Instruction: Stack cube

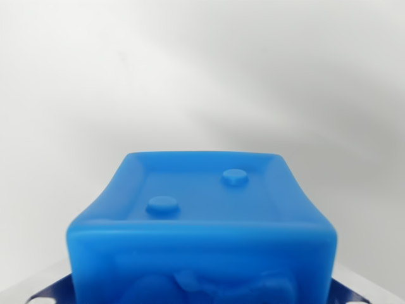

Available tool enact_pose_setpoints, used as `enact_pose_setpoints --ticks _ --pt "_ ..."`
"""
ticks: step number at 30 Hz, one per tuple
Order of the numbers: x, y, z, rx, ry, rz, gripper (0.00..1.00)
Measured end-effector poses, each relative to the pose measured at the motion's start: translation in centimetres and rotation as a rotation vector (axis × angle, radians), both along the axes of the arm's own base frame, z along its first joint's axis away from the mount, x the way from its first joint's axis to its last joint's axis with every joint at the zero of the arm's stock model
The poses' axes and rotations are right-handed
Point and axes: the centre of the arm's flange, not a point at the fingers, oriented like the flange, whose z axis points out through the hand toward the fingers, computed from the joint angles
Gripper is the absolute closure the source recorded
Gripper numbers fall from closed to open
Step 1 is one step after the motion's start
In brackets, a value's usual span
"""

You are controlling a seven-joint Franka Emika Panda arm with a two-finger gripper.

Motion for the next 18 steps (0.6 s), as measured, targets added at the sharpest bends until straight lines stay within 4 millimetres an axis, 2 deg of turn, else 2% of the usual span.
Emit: enact_pose_setpoints --ticks 18 --pt "-2.5 -2.4 0.8 0.0 0.001 -0.048 1.0"
